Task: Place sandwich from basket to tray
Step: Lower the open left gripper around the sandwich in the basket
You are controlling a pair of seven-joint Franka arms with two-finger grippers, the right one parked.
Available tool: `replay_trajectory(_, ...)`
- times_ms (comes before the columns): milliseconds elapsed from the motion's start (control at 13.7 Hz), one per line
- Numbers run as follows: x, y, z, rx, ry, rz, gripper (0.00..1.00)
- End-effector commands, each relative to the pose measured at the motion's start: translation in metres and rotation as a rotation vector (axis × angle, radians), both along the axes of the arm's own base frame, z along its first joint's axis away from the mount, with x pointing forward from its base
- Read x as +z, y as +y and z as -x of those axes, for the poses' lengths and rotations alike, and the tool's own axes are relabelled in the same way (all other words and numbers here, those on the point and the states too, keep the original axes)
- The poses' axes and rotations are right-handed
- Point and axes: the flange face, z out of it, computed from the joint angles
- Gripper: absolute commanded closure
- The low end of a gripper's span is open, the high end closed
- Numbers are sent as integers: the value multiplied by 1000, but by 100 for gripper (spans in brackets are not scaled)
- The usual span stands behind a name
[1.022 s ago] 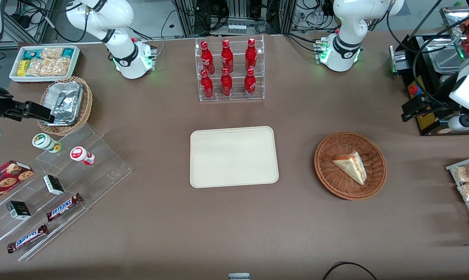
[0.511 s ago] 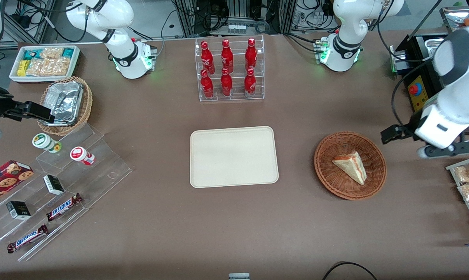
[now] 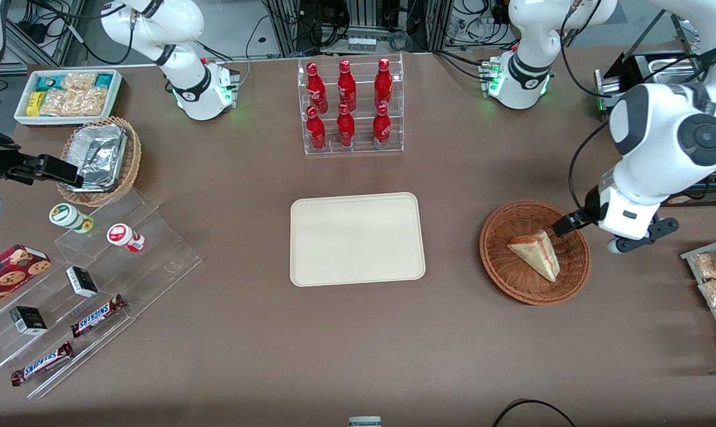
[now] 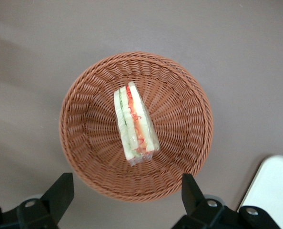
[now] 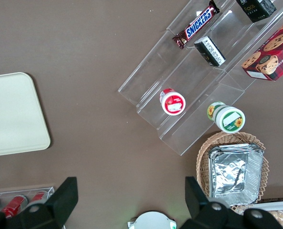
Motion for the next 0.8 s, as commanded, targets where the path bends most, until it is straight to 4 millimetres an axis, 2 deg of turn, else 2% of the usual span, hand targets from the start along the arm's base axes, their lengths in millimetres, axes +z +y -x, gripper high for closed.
replay_trajectory(0,-34,-2,23,117,-47,-1,0)
replay_trajectory(146,-53,-1,27,173,-59,6,0)
replay_trajectory(730,-102,-3,17,275,-85,33,0)
